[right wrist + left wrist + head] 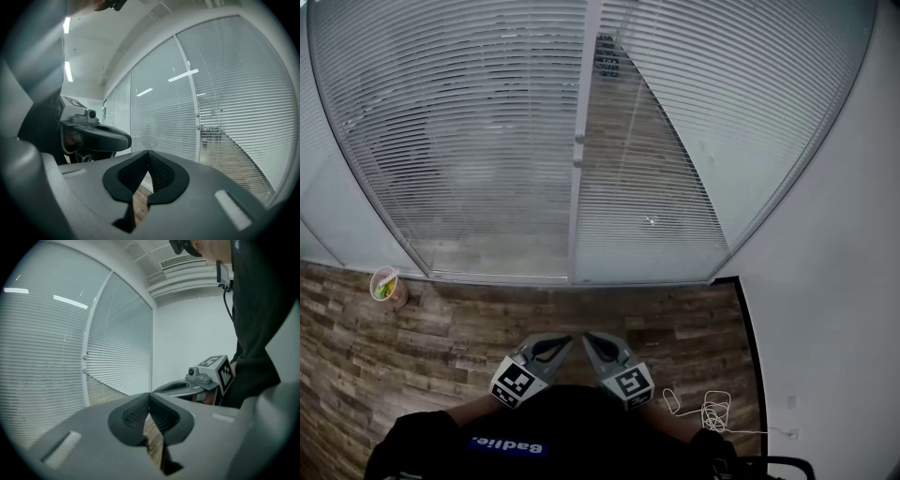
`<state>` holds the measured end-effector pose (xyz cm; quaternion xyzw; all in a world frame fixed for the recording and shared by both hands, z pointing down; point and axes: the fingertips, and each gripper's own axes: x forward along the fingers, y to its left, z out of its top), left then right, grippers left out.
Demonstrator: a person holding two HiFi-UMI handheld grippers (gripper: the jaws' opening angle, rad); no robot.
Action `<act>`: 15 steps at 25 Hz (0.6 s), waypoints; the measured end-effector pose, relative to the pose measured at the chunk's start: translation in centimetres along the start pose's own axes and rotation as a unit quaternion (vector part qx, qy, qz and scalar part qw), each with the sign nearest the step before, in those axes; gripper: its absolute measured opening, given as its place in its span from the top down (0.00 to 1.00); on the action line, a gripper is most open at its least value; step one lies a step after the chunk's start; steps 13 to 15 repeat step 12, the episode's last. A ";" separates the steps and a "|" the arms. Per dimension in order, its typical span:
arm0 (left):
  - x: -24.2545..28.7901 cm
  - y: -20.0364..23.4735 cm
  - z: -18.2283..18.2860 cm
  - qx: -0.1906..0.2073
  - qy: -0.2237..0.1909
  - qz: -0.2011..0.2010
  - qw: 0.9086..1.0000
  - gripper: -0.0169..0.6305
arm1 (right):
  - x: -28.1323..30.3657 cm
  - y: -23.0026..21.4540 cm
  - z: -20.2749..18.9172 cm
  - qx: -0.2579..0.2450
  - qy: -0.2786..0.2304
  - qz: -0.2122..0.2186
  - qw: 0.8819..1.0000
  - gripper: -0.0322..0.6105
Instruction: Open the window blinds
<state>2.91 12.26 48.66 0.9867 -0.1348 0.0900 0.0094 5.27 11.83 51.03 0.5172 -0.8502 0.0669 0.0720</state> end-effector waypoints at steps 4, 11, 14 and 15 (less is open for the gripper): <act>0.0 -0.1 0.0 -0.002 0.000 0.001 1.000 0.97 | -0.1 -0.2 -0.1 -0.002 -0.003 -0.003 1.000 0.95; 0.3 0.0 -0.2 -0.001 0.001 0.001 1.000 0.97 | 0.0 -0.6 -0.3 -0.011 -0.004 -0.004 1.000 0.95; 0.3 0.0 -0.2 -0.001 0.001 0.001 1.000 0.97 | 0.1 -0.6 -0.1 -0.014 -0.003 -0.004 1.000 0.95; 0.3 0.0 -0.2 -0.001 0.001 0.001 1.000 0.97 | 0.1 -0.6 -0.1 -0.014 -0.003 -0.004 1.000 0.95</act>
